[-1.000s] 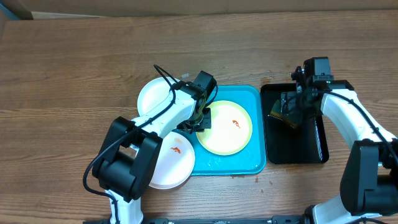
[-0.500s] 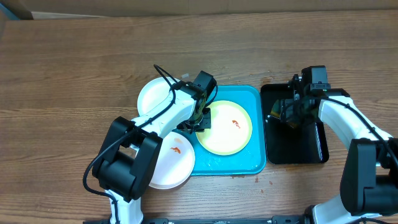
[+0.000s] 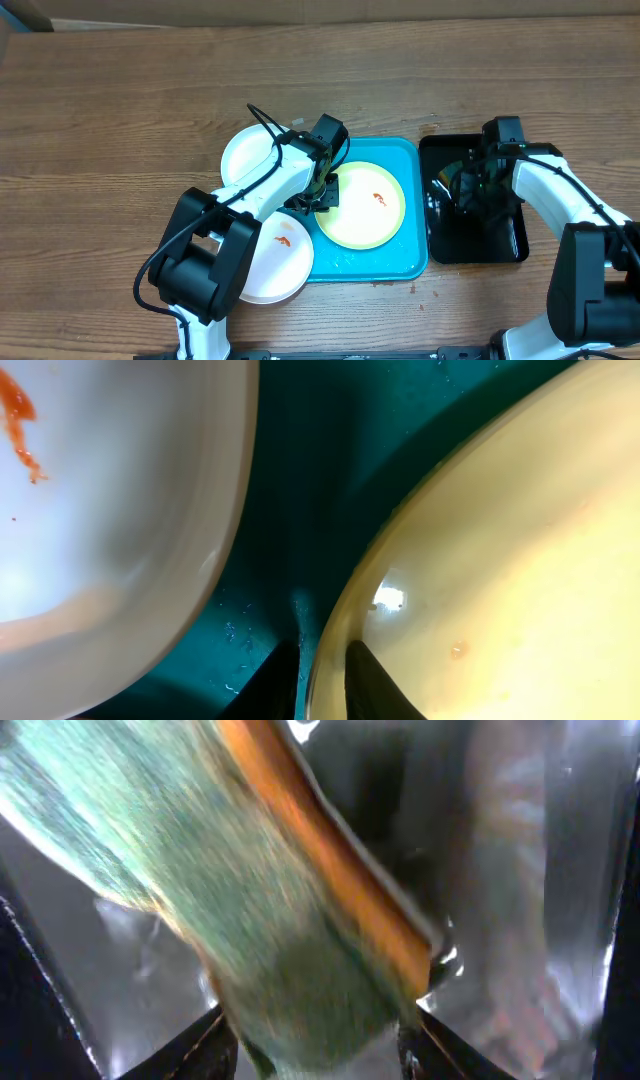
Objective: Clean dirty plates on tray and stack at the side
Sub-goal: 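Reach the right gripper down into the black tray toward the sponge, then grasp the green-and-yellow sponge with the right gripper and lift it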
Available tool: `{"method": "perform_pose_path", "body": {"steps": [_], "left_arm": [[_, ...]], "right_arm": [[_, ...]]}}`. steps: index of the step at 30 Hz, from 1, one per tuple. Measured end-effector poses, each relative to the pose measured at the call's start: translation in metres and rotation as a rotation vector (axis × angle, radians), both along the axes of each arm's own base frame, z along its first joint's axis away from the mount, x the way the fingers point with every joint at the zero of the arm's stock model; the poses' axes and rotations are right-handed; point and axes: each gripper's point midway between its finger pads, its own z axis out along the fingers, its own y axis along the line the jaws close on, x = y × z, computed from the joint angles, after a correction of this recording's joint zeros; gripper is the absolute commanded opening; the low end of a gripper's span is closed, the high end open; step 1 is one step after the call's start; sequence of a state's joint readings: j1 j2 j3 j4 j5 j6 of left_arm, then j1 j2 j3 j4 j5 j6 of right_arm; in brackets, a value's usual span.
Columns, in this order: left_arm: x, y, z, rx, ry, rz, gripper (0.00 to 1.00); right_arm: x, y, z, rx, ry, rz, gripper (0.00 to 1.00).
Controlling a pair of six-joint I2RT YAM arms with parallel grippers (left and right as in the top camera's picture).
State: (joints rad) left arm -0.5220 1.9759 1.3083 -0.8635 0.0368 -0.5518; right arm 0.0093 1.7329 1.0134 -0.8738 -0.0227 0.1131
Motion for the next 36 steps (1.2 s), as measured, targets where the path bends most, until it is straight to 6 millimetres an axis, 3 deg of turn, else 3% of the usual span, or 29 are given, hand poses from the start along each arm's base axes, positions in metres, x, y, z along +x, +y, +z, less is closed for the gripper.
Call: {"method": "perform_pose_path", "body": {"steps": [3,7,11,21,23,26,28,33,34,35,36], "left_arm": [[0.000,0.000,0.000,0.000,-0.001,0.000,0.20],[0.000,0.000,0.000,0.001,-0.001,0.000,0.20],[0.000,0.001,0.000,0.004,-0.001,0.000,0.21],[0.001,0.000,0.000,0.002,-0.005,0.000,0.25],[0.001,0.000,0.000,0.002,-0.005,0.000,0.25],[0.001,0.000,0.000,0.002,-0.005,0.000,0.25],[0.001,0.000,0.000,0.002,-0.005,0.000,0.25],[0.001,0.000,0.000,0.002,-0.005,0.000,0.25],[0.001,0.000,0.000,0.002,-0.006,0.000,0.25],[0.001,0.000,0.000,0.002,-0.005,0.000,0.25],[0.001,0.000,0.000,0.002,-0.005,0.000,0.25]], "right_arm": [[-0.014,0.000,0.004,-0.001,0.069,-0.037,0.81],[0.004,-0.001,0.018,-0.005,0.020,-0.050,0.88],[0.035,-0.005,0.027,-0.026,-0.095,-0.040,0.89],[0.043,0.012,0.021,0.055,-0.151,0.131,0.86],[0.045,0.013,0.019,0.061,-0.169,0.146,0.80],[0.042,0.013,0.012,0.059,-0.173,0.166,0.59],[0.036,0.013,0.008,0.057,-0.154,0.167,0.52],[0.024,0.012,0.005,0.056,-0.108,0.169,0.54],[0.022,0.012,0.004,0.056,-0.099,0.160,0.69],[0.021,0.012,0.004,0.057,-0.093,0.157,0.76],[0.021,0.012,0.004,0.057,-0.092,0.151,0.76]]}}
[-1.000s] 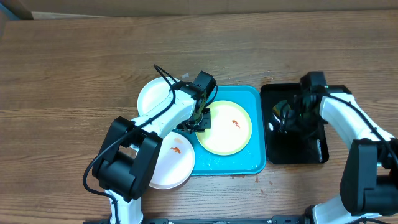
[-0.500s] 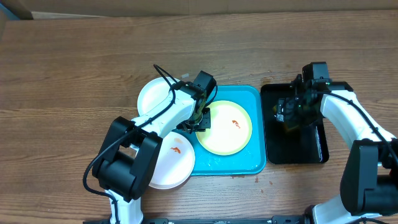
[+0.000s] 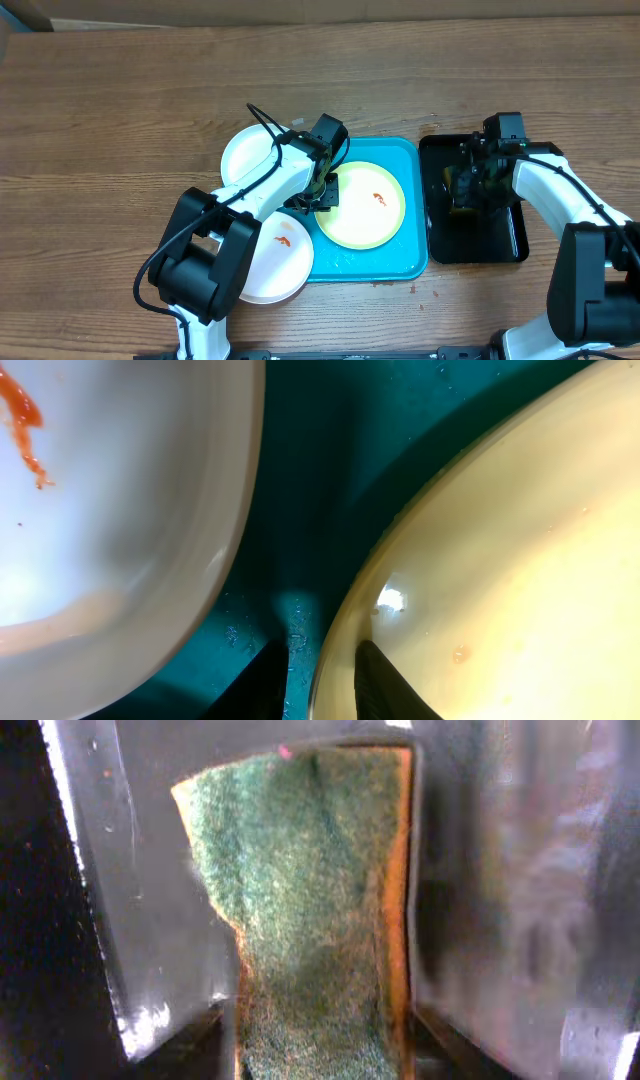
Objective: Clean dirty plates on tray and stack at the side
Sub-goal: 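Grasp the green-and-yellow sponge with the right gripper and lift it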
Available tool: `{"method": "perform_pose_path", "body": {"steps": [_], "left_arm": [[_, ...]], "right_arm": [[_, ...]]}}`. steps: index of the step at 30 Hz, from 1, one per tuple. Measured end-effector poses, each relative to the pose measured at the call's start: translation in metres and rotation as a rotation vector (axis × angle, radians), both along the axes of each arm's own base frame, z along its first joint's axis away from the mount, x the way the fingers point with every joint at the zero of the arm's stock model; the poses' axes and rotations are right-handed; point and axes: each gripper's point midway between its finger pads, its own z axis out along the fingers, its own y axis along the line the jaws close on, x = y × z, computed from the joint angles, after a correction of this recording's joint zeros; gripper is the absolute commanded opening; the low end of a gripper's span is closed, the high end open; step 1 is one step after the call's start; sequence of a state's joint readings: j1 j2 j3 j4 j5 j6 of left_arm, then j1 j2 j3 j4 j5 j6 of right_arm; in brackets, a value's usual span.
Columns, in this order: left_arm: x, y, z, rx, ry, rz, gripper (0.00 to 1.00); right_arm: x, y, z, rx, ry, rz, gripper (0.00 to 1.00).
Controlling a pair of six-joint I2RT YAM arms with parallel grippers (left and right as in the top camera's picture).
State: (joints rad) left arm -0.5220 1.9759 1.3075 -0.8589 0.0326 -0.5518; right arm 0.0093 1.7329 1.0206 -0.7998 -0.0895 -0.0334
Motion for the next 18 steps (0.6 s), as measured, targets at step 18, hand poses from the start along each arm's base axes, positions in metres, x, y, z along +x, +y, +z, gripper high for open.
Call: {"method": "perform_pose_path", "body": {"steps": [18], "left_arm": [[0.0001,0.0001,0.0000,0.001,0.000,0.000,0.25]], "right_arm": [[0.0020,0.0001,-0.0024,0.004,-0.010,-0.033,0.48]]}}
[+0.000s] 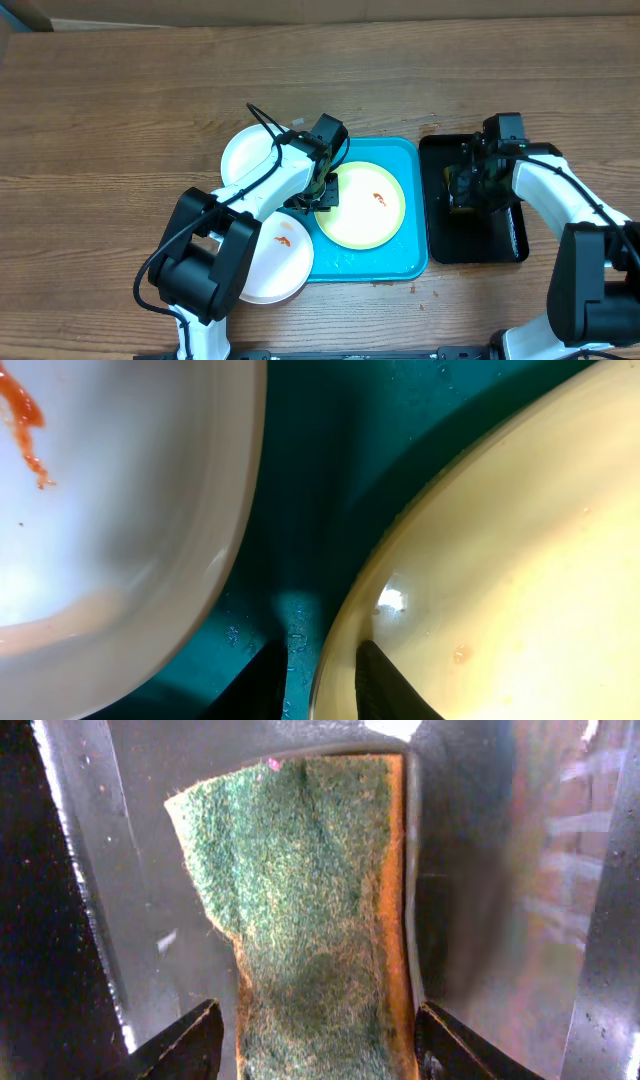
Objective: Clean dirty plates on tray and stack at the side
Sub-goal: 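Grasp the green-and-yellow sponge with the right gripper and lift it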
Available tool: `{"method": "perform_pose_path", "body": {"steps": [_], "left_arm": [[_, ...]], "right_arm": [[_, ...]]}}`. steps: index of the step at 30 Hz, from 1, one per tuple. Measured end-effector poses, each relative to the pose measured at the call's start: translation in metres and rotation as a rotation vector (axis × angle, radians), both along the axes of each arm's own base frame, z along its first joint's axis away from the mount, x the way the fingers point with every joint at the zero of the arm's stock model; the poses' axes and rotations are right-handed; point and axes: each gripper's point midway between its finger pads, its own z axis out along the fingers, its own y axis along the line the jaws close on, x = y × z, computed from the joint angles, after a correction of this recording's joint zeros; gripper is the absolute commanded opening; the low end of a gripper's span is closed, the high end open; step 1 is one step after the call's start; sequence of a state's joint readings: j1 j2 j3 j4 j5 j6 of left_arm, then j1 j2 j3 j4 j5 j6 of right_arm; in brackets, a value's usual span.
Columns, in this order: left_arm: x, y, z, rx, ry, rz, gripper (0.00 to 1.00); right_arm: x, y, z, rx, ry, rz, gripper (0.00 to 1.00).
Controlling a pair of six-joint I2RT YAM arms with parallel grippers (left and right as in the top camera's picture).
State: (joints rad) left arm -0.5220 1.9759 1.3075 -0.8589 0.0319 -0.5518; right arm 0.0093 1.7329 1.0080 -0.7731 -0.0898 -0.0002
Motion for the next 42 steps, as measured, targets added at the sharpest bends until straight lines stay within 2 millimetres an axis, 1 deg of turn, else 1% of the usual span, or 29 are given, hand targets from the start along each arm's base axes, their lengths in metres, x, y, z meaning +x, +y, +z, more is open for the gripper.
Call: {"method": "perform_pose_path", "body": {"steps": [1,2,3,4,5,6,7,8,10,11,12,19,26,27,29,30,32,35,38,42], "left_arm": [[0.000,0.000,0.000,0.000,0.000,0.000,0.25],[0.000,0.000,0.000,0.000,0.000,0.000,0.25],[0.000,0.000,0.000,0.000,0.000,0.000,0.26],[0.000,0.000,0.000,0.001,-0.001,0.000,0.26],[0.000,0.000,0.000,0.001,-0.002,0.000,0.26],[0.001,0.000,0.000,0.000,-0.004,0.000,0.26],[0.002,-0.001,0.000,-0.002,-0.007,0.000,0.26],[0.002,-0.001,0.000,-0.004,-0.010,0.000,0.26],[0.003,-0.001,0.000,-0.004,-0.012,0.000,0.26],[0.003,-0.001,0.000,-0.004,-0.013,0.000,0.26],[0.003,-0.001,0.000,-0.004,-0.012,0.000,0.26],[0.003,-0.001,0.000,-0.005,-0.013,0.000,0.27],[0.003,-0.001,0.000,-0.005,-0.013,0.000,0.27],[0.003,-0.001,0.000,-0.005,-0.013,0.000,0.27],[0.003,-0.001,0.000,-0.005,-0.014,0.000,0.28],[0.003,-0.001,0.000,-0.005,-0.014,0.000,0.28],[0.003,-0.001,0.000,-0.005,-0.014,0.000,0.28],[0.003,-0.001,0.000,-0.005,-0.014,0.000,0.28],[0.003,-0.001,0.000,-0.005,-0.014,0.000,0.28],[0.003,-0.001,0.000,-0.005,-0.014,0.000,0.28]], "right_arm": [[-0.001,0.000,-0.002,0.000,0.000,0.000,0.31],[-0.002,0.000,-0.004,0.000,0.000,-0.005,0.20],[-0.003,0.000,-0.005,-0.001,0.001,0.001,0.15],[-0.004,0.000,-0.006,0.000,0.004,0.000,0.12],[-0.006,0.000,-0.007,0.000,0.008,-0.003,0.12],[-0.006,0.000,-0.007,0.000,0.008,-0.004,0.17],[-0.006,0.000,-0.007,0.000,0.007,-0.003,0.42],[-0.005,0.000,-0.007,0.000,0.006,-0.003,0.61],[-0.004,0.000,-0.007,0.001,0.003,-0.004,0.70],[-0.004,0.000,-0.007,0.000,0.002,-0.004,0.77],[-0.001,0.000,-0.006,0.001,-0.009,-0.006,0.79],[0.032,0.000,0.004,0.001,-0.140,-0.001,0.79],[0.039,0.000,0.006,0.002,-0.171,0.000,0.78],[0.042,0.000,0.007,0.002,-0.185,-0.001,0.77],[0.049,0.000,0.008,0.002,-0.217,-0.001,0.70],[0.052,0.000,0.009,0.002,-0.228,0.000,0.64],[0.051,0.000,0.007,0.002,-0.234,0.001,0.61],[0.049,0.000,0.004,0.003,-0.228,-0.003,0.61],[0.050,0.000,0.004,0.003,-0.231,-0.003,0.66],[0.050,0.000,0.003,0.002,-0.235,-0.003,0.68]]}}
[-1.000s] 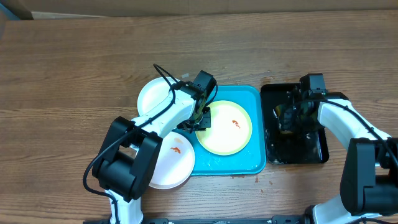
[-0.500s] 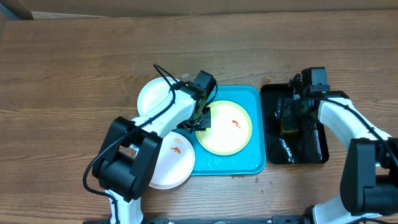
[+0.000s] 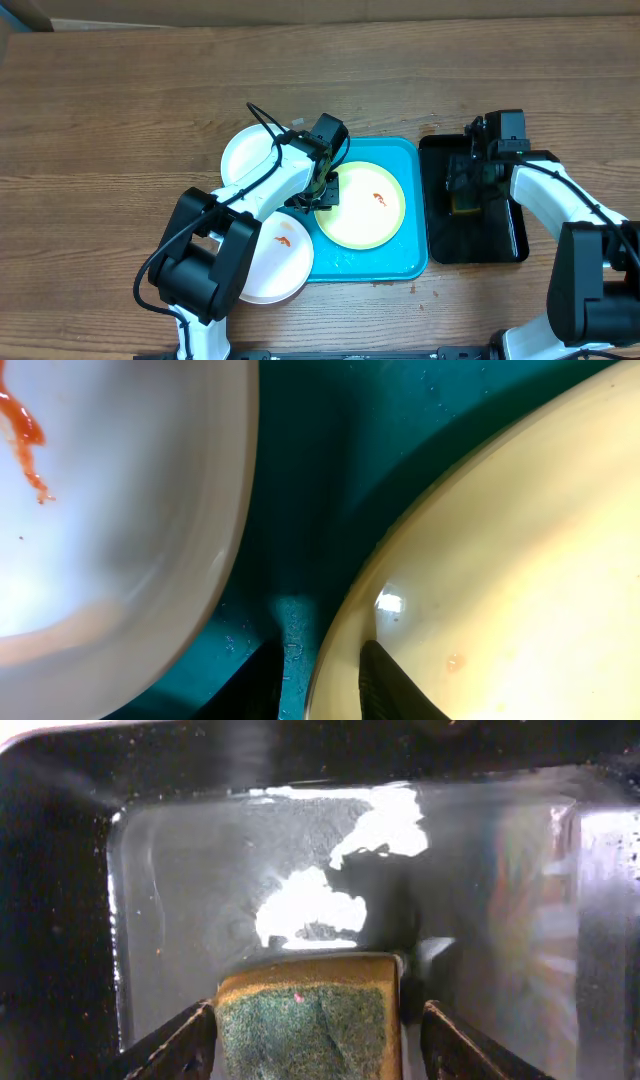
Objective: Clean dirty plates on tray and stack at the side
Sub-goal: 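Grasp the green-and-yellow sponge with the right gripper and lift it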
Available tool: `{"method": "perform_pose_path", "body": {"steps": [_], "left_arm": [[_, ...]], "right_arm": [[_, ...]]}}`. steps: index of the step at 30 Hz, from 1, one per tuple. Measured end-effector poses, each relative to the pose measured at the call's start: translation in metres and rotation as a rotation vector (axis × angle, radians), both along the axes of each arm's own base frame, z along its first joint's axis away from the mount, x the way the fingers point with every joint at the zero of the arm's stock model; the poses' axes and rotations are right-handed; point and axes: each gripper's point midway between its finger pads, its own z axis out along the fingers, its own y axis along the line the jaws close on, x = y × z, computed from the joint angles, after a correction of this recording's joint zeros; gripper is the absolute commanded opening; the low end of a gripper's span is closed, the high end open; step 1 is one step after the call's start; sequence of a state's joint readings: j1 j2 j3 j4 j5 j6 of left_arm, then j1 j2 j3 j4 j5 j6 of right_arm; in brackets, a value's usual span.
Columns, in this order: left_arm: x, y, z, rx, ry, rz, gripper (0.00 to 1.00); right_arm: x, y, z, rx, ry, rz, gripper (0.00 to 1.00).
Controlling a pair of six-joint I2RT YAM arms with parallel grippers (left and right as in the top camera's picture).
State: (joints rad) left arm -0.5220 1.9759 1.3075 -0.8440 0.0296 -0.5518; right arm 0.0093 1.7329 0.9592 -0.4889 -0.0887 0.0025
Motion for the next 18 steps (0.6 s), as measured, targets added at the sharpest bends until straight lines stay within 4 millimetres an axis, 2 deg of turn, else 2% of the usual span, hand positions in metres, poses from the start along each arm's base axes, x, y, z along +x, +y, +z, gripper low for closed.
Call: {"method": "perform_pose_path", "body": {"steps": [1,4,5,6,7,9,10,12,16,18], "left_arm": [[0.000,0.000,0.000,0.000,0.000,0.000,0.27],[0.000,0.000,0.000,0.000,0.000,0.000,0.27],[0.000,0.000,0.000,0.000,0.000,0.000,0.27],[0.000,0.000,0.000,0.000,0.000,0.000,0.27],[0.000,0.000,0.000,0.000,0.000,0.000,0.27],[0.000,0.000,0.000,0.000,0.000,0.000,0.27],[0.000,0.000,0.000,-0.001,-0.001,0.000,0.28],[0.000,0.000,0.000,-0.001,-0.002,0.000,0.29],[0.001,0.000,0.000,-0.002,-0.003,0.000,0.29],[0.001,0.000,0.000,-0.002,-0.003,0.000,0.29]], "right_arm": [[-0.001,0.000,-0.001,0.000,0.001,-0.001,0.61],[0.000,0.000,-0.001,0.000,-0.001,0.000,0.26],[0.000,0.000,-0.001,-0.002,-0.002,0.003,0.20],[-0.001,0.000,-0.001,-0.003,-0.001,0.001,0.18],[-0.001,0.000,-0.001,-0.003,0.000,0.001,0.20],[-0.001,-0.001,-0.001,-0.002,0.000,-0.004,0.61],[0.000,-0.001,-0.001,-0.002,-0.004,-0.003,0.73],[0.000,-0.001,-0.001,-0.002,-0.003,-0.003,0.78],[-0.022,-0.001,-0.005,-0.004,0.101,-0.001,0.77],[-0.026,-0.001,-0.004,-0.005,0.126,-0.001,0.71]]}}
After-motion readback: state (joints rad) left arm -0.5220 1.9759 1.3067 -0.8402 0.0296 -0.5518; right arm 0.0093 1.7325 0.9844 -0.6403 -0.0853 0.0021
